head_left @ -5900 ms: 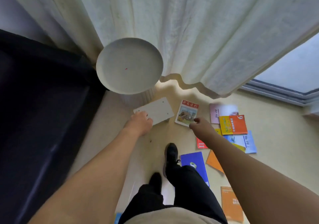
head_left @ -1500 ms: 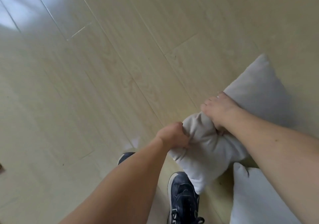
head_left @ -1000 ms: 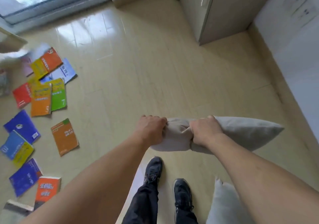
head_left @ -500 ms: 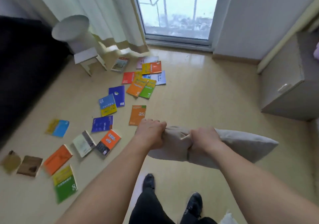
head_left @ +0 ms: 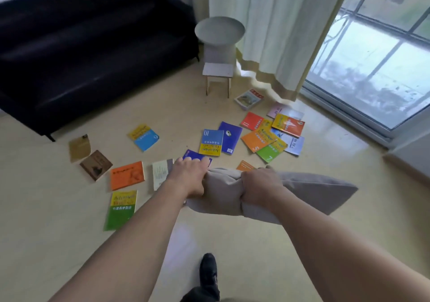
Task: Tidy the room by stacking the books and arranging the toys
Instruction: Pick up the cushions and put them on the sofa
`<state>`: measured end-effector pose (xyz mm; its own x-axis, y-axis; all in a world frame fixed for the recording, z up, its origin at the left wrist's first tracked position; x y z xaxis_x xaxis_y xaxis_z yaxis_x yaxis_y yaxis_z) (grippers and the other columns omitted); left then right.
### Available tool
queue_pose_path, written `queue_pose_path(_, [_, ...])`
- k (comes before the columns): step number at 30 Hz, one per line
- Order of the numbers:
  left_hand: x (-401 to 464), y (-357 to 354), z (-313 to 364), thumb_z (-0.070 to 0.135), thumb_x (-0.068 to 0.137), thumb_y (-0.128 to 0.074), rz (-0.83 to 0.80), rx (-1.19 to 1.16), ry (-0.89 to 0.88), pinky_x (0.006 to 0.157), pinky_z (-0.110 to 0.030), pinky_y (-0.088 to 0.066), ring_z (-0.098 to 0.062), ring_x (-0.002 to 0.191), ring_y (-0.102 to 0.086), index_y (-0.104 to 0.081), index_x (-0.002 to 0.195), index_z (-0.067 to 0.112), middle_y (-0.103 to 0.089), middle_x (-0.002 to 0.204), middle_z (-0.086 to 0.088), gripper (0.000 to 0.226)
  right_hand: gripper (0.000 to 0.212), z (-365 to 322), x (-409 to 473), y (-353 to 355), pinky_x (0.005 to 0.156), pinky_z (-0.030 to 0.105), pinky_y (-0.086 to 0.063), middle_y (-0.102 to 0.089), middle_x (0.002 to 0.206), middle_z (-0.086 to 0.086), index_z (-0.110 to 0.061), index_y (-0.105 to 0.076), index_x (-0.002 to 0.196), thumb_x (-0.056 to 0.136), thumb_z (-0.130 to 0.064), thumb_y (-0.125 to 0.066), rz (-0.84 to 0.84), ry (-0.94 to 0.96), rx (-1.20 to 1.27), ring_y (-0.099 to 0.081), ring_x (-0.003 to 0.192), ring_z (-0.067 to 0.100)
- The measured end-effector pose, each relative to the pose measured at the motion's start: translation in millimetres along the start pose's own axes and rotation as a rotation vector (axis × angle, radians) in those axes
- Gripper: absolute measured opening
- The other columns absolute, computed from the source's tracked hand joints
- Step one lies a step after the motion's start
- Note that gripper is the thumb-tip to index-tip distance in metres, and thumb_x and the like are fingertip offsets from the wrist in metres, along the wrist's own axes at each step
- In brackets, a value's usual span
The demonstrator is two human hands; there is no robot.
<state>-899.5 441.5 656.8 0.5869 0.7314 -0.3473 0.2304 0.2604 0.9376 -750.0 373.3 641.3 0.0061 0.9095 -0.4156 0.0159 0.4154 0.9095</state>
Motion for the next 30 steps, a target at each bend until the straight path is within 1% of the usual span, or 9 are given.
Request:
queue_pose_path(2, [24.4,12.3,-37.9,0.019,0.074,-0.059,0.029,-0.014,0.008,0.083,-0.036,-0.037,-0.028,0.106,-0.058,-0.039,0.116,0.022,-0.063,0.107,-0.003,0.047,0.022,-11.9,39.6,21.5,0.085,0.035,-0.038,-0.071,0.098,-0.002,-0.026,-0.061,0.093,0.074,-0.036,-0.06,0.027,-0.006,-0.016,-0.065,0.097,0.023])
queue_pose_path(5, [66.7,26.6,-73.9,0.021,0.071,-0.06,0.037,-0.017,-0.009,0.088,-0.036,-0.04,-0.028,0.106,-0.059,-0.043,0.125,0.029,-0.064,0.109,-0.001,0.057,0.023,-12.3,82.6,47.7,0.094,0.038,-0.039,-0.07,0.1,-0.001,-0.026,-0.062,0.095,0.074,-0.033,-0.06,0.02,-0.021,-0.001,-0.064,0.1,0.024])
queue_pose_path(9, [131.9,38.6,-98.8,0.023,0.075,-0.059,0.026,0.007,-0.039,0.092,-0.036,-0.039,-0.027,0.107,-0.057,-0.056,0.117,0.031,-0.062,0.11,-0.001,0.042,0.021,6.2,142.5,71.1,0.09,0.037,-0.04,-0.069,0.095,-0.002,-0.026,-0.061,0.093,0.074,-0.035,-0.06,0.001,-0.027,-0.002,-0.064,0.094,0.023])
queue_pose_path(13, [205.3,65.4,-130.8,0.024,0.079,-0.057,0.024,0.056,-0.011,0.094,-0.036,-0.038,-0.026,0.11,-0.056,-0.061,0.114,0.032,-0.061,0.112,-0.001,0.036,0.021,31.8,225.6,98.0,0.091,0.037,-0.039,-0.069,0.093,-0.005,-0.026,-0.062,0.091,0.074,-0.038,-0.061,-0.008,-0.016,0.024,-0.064,0.094,0.021])
queue_pose_path(16, [248.6,100.3,-163.2,0.023,0.08,-0.057,0.04,0.071,0.034,0.095,-0.036,-0.038,-0.026,0.113,-0.056,-0.063,0.116,0.032,-0.062,0.114,0.0,0.037,0.02,40.4,286.3,134.3,0.085,0.032,-0.04,-0.07,0.092,-0.005,-0.025,-0.062,0.088,0.072,-0.038,-0.062,0.03,0.022,0.035,-0.065,0.094,0.021])
queue_pose_path(21, [312.7,174.8,-241.6,0.021,0.079,-0.056,0.103,0.092,0.143,0.093,-0.034,-0.038,-0.024,0.111,-0.057,-0.068,0.11,0.029,-0.064,0.11,0.003,0.035,0.032,37.3,387.7,221.9,0.084,0.034,-0.036,-0.068,0.107,-0.001,-0.027,-0.063,0.102,0.074,-0.043,-0.062,0.162,0.085,0.047,-0.059,0.107,0.024])
queue_pose_path(25, [351.6,200.6,-299.6,0.019,0.083,-0.055,0.07,0.084,0.221,0.097,-0.036,-0.037,-0.024,0.113,-0.056,-0.067,0.1,0.024,-0.064,0.111,0.002,0.022,0.044,24.4,457.8,265.3,0.093,0.036,-0.035,-0.053,0.118,-0.001,-0.023,-0.06,0.114,0.077,-0.046,-0.061,0.217,0.145,-0.025,-0.047,0.115,0.023])
queue_pose_path(28, [390.8,212.5,-351.6,0.019,0.083,-0.056,0.062,0.054,0.253,0.098,-0.037,-0.036,-0.024,0.112,-0.055,-0.067,0.099,0.026,-0.063,0.109,0.003,0.021,0.045,10.9,518.7,293.9,0.094,0.035,-0.036,-0.049,0.12,0.0,-0.021,-0.057,0.119,0.081,-0.044,-0.061,0.194,0.188,-0.009,-0.053,0.112,0.023])
queue_pose_path(30, [429.2,215.1,-394.1,0.019,0.082,-0.056,0.066,0.053,0.241,0.096,-0.036,-0.036,-0.023,0.111,-0.055,-0.067,0.098,0.026,-0.063,0.108,0.003,0.02,0.037,1.4,570.3,308.2,0.085,0.036,-0.041,-0.055,0.115,-0.001,-0.021,-0.057,0.112,0.082,-0.043,-0.06,0.164,0.188,0.025,-0.06,0.103,0.025])
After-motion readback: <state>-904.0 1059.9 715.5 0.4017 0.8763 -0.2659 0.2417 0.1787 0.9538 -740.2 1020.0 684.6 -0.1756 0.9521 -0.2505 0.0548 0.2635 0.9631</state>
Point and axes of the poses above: each hand's wrist, its own x-axis towards the middle knuckle, its own y-axis out of the back of the hand, z = x × y, the point moved 7 cm from there along x, towards the middle knuckle
